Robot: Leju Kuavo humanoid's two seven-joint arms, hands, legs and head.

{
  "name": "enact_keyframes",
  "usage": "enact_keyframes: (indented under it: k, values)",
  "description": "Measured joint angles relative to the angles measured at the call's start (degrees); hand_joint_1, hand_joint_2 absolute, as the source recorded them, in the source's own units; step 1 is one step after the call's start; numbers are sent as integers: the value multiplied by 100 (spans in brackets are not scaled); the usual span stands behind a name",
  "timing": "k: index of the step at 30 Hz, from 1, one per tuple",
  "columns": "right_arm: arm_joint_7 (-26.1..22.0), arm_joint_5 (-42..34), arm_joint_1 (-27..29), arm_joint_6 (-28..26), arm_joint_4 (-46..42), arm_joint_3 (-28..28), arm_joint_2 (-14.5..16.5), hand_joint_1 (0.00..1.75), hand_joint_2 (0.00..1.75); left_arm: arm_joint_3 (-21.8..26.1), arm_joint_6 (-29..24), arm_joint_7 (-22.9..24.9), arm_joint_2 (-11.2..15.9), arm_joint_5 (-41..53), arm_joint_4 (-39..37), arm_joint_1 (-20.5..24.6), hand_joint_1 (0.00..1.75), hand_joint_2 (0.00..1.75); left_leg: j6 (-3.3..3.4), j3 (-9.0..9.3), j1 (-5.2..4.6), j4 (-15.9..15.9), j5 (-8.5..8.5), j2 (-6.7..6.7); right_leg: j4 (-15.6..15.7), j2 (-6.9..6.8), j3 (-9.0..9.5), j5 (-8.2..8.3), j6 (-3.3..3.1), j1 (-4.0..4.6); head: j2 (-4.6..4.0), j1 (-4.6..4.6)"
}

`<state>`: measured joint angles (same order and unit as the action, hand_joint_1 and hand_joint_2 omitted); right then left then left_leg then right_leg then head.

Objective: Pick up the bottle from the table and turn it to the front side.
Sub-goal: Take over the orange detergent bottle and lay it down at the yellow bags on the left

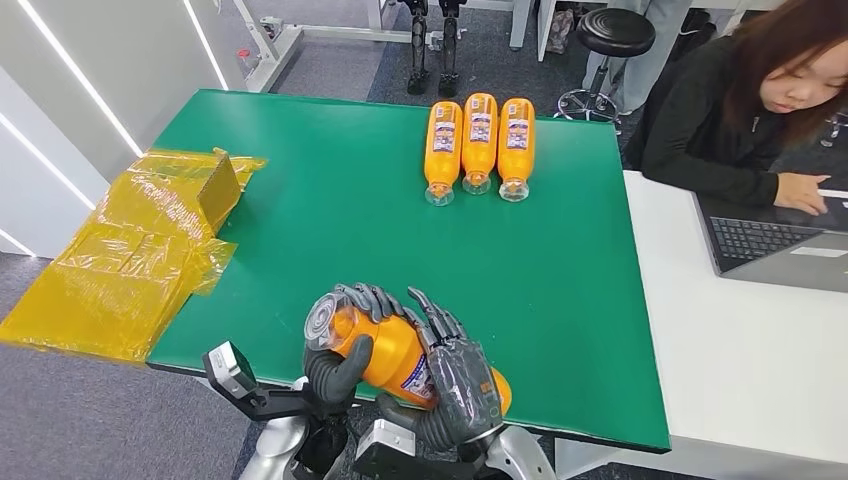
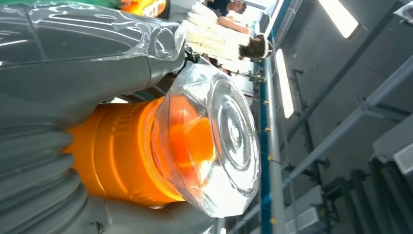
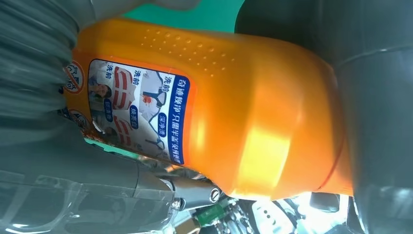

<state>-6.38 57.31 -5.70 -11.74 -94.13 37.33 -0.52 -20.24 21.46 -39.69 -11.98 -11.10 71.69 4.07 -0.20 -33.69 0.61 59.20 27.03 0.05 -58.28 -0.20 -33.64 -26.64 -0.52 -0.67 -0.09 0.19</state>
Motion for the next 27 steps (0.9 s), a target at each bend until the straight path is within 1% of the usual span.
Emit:
enact_keyframes:
  k: [4, 8, 14, 17, 19, 23, 27]
  values:
    - [-34, -57, -17, -69, 77, 1, 1, 0, 175, 24, -288, -57, 37, 291, -1, 26, 175, 175, 0, 0, 0, 0, 0, 0, 0, 0, 0, 0, 0, 0, 0, 1]
    - [-150, -76, -47, -121, 150, 52, 4, 0, 175, 149, -705, -78, 96, 733, -19, 146, 175, 175, 0, 1, 0, 0, 0, 1, -1, 1, 0, 0, 0, 0, 0, 1]
    - [-445, -334, -184, -144, 271, 231, 4, 0, 175, 548, -1485, -58, 270, 1656, -13, 270, 175, 175, -1, 2, 2, 0, -1, 2, -3, 4, -1, 1, -1, 1, 0, -1]
    - [-550, -466, -256, -146, 351, 309, 4, 0, 175, 782, -1772, -53, 370, 2164, 91, 287, 175, 175, -3, 1, 3, -1, -2, 1, -4, 3, -1, 0, -1, 4, 0, 1]
    - [-615, -573, -308, -146, 411, 367, 4, 0, 175, 925, -2055, 0, 438, 2659, 205, 296, 175, 175, -3, 1, 3, -2, -2, 1, -4, 3, -1, 0, -1, 5, 0, 1]
    - [-707, -755, -439, -146, 537, 472, 4, 0, 175, 1145, -2791, 223, 615, 3870, 376, 350, 175, 175, -3, 1, 3, -2, -3, 2, -4, 3, -1, 0, -1, 5, 0, 0]
    - [-678, -860, -582, -156, 655, 560, 4, 0, 175, 1231, -3390, 443, 833, 5084, 416, 537, 175, 175, -1, 1, 3, -1, -8, 0, -4, 0, -1, 2, -3, 5, 0, 1]
